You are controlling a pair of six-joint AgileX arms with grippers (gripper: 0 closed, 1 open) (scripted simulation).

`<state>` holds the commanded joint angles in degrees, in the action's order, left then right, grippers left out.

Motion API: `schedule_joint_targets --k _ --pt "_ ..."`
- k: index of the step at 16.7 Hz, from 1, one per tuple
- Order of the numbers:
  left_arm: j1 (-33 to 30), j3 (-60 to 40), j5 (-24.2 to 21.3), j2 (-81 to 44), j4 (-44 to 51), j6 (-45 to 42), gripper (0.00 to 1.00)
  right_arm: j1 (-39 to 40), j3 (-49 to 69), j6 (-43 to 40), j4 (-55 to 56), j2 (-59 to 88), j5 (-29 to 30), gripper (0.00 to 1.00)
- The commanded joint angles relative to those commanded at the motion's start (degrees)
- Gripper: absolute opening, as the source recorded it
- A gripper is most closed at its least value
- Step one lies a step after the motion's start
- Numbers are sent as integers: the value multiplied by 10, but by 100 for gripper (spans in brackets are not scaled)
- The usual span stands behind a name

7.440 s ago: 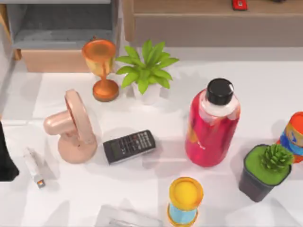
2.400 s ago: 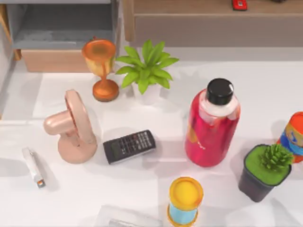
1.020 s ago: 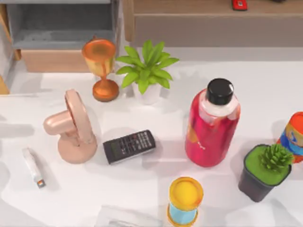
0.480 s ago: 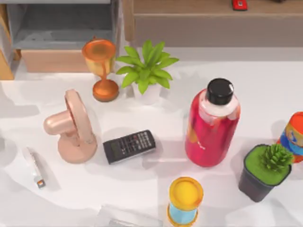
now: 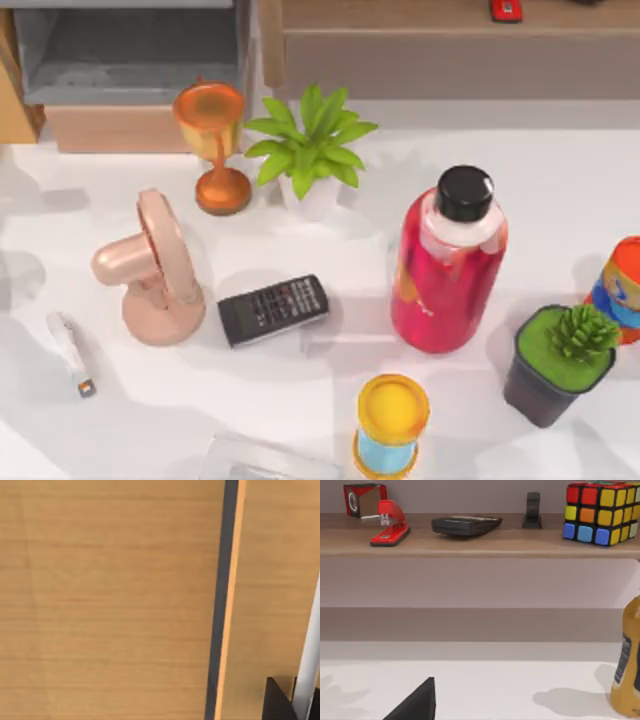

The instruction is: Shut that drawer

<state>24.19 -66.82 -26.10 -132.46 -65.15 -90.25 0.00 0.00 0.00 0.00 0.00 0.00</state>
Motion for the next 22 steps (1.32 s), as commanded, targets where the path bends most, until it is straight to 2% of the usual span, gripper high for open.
schedule_joint_targets --k 3,7,20,22 --pt "-13 -46 13 -25 32 2 0 0 0 0 0 0 0 100" --pt "-16 -50 15 -28 36 3 0 0 0 0 0 0 0 100" --pt "-16 -50 15 -28 36 3 98 0 0 0 0 0 0 100" --pt "-16 -50 15 -28 36 3 100 0 0 0 0 0 0 100"
